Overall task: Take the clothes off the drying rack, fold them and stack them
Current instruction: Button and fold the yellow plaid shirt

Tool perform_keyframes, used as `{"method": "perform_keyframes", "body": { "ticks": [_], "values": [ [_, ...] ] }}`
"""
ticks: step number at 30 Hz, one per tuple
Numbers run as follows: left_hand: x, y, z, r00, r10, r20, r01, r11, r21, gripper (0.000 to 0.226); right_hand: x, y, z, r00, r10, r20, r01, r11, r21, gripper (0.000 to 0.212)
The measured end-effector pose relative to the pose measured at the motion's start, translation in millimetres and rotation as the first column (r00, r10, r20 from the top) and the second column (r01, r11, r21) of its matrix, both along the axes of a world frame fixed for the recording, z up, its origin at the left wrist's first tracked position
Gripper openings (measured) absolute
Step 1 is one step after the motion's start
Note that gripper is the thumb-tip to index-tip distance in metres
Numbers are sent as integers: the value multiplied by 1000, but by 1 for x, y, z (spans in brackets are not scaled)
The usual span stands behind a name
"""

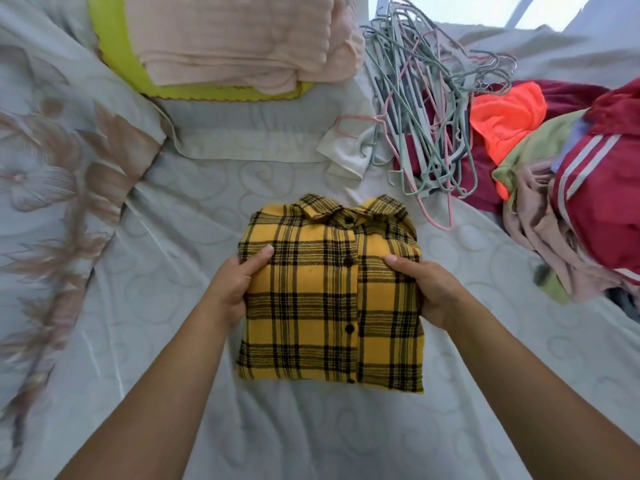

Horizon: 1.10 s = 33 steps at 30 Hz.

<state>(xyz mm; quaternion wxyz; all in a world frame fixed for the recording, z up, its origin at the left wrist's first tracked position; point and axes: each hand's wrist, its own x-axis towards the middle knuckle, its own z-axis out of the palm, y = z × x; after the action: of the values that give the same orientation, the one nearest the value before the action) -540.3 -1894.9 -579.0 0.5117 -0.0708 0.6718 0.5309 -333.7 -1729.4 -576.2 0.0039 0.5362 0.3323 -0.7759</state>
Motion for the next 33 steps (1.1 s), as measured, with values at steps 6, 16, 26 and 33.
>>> {"method": "perform_keyframes", "body": {
  "ticks": [6, 16, 26, 33],
  "values": [
    [-4, -8, 76, 965, 2, -263, 46, 983, 176, 18, 5, -25, 64, 983, -31, -180, 90, 940, 330, 75],
    [88, -116, -8, 949, -212, -234, 117, 924, -363, 39, 65, -133, -22, 938, 113, 329, -205, 944, 260, 11],
    [55, -96, -8, 932, -280, -230, 194, 922, -335, 41, 51, -120, -17, 937, 72, 341, -217, 885, 411, 20],
    [75, -121, -3, 992, -127, -20, 121, 976, -183, 60, 66, -141, -15, 965, 44, 260, -92, 980, 178, 31]
  ]
}}
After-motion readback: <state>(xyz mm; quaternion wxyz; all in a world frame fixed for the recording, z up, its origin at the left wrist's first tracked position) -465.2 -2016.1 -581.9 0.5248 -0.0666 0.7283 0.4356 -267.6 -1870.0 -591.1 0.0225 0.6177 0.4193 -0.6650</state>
